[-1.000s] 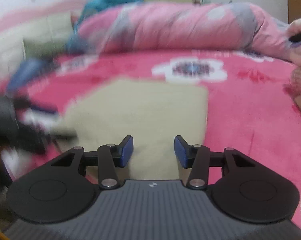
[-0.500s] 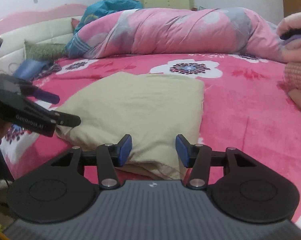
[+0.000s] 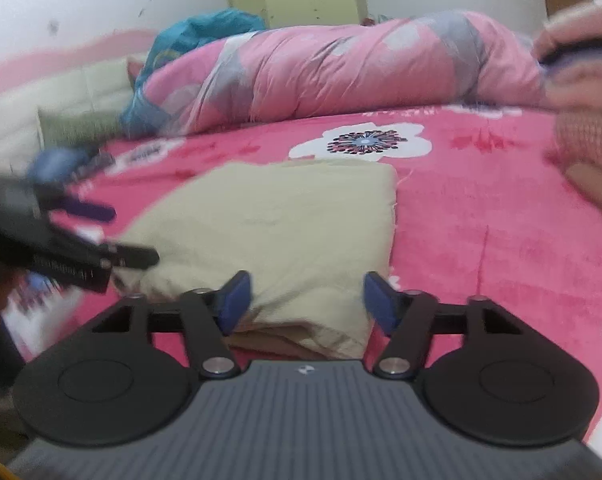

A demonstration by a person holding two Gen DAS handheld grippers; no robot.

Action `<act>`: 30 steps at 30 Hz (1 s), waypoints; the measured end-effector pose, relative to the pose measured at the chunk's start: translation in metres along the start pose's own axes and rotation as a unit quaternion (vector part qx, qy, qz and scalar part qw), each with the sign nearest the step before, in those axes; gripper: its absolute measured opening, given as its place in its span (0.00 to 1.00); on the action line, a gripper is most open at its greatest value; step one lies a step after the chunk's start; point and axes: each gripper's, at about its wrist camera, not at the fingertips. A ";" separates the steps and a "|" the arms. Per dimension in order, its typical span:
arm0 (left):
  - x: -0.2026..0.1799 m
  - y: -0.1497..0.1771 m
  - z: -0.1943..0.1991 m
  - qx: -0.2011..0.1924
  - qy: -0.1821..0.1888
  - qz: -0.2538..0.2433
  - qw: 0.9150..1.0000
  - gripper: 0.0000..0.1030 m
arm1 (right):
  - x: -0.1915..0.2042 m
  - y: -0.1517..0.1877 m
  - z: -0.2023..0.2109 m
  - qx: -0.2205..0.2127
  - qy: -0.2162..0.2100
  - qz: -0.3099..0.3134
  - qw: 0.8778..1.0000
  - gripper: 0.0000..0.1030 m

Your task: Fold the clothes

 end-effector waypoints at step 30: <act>0.108 -0.015 -0.138 0.065 0.415 0.245 0.874 0.70 | -0.101 -0.065 -0.160 0.176 -0.203 -0.253 0.930 0.34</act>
Point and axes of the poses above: each gripper's, at about its wrist camera, not at the fingertips, and z roughly against the way its jaws point, x to its left, y to its underside, and after that the axes turned 1 degree about x, right-handed
